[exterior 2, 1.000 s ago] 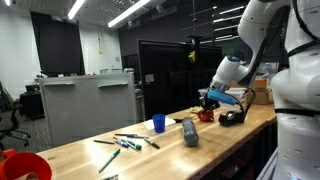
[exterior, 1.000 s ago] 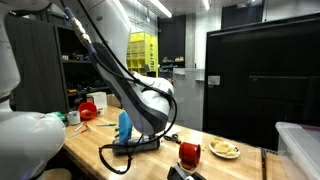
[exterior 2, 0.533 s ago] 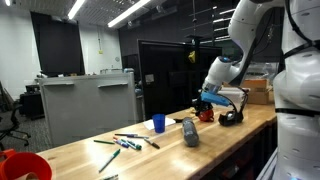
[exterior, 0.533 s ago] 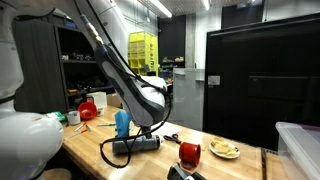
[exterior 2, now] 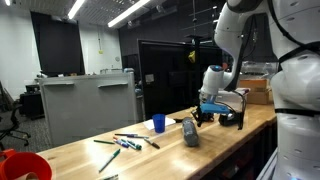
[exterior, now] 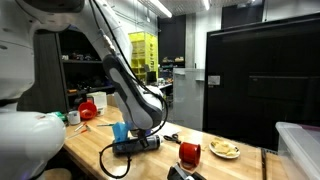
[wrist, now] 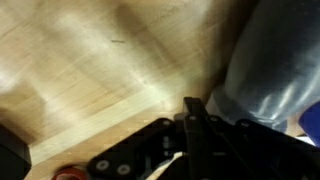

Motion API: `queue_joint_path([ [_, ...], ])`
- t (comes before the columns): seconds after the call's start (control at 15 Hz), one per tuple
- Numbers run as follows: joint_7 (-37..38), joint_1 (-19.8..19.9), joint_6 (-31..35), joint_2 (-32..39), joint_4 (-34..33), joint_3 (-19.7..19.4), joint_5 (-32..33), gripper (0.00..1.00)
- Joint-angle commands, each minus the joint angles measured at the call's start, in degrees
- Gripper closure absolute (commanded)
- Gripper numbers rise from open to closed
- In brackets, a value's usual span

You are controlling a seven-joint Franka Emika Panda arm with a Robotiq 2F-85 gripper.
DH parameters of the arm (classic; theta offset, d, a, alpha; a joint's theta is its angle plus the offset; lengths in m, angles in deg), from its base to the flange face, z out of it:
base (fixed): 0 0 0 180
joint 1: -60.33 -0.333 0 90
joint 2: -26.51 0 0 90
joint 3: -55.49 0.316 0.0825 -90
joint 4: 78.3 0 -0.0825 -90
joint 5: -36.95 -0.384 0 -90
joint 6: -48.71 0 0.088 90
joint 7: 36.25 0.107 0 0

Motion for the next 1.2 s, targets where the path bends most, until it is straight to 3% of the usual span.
queue_joint_path([
  [0.0, 0.5, -12.9, 1.3, 7.7, -1.5, -11.7, -1.5, 1.0],
  [0.13, 0.5, -21.1, 2.0, 7.7, -0.7, -19.2, -2.2, 1.0],
  [0.27, 0.1, -28.3, -0.2, 2.1, 1.0, -25.4, -1.6, 1.0],
  [0.6, 0.1, -43.7, 3.0, -3.4, -2.1, -37.8, -1.2, 1.0],
  [0.87, 0.1, -49.2, 2.0, -8.0, -2.4, -40.5, -1.6, 1.0],
  [1.13, 0.2, -47.7, 1.7, -10.0, -2.2, -40.0, -3.1, 1.0],
])
